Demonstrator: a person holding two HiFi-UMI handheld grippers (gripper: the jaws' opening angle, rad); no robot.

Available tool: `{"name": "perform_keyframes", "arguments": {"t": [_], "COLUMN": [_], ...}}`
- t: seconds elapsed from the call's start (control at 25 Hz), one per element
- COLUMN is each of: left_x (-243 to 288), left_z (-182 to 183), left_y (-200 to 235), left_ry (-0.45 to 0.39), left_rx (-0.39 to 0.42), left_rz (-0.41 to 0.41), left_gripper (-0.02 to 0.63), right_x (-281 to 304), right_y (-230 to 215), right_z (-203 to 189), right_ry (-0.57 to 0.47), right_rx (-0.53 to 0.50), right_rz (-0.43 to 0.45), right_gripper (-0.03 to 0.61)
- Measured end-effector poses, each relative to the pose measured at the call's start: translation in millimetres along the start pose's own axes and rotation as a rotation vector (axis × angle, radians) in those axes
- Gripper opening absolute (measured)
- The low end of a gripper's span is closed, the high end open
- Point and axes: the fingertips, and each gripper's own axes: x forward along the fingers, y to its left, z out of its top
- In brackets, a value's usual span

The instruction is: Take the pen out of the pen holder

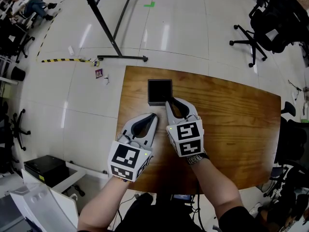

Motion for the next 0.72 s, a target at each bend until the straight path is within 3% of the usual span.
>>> {"name": "perform_keyframes", "arguments": {"t": [0.72], "left_x": [-29.4], "left_z": [20.2], "left_y": [-12.2], "left_ry": [-0.048], "left_rx": [0.031], "left_rz": [0.015], "left_gripper": [0.005], "right_x": [-38.3], "right_y": [8.4], "right_z": [29.8], "right_ry": [-0.089], "right_rx": [-0.018], "right_rz": [-0.043], "right_gripper": [0.050]}}
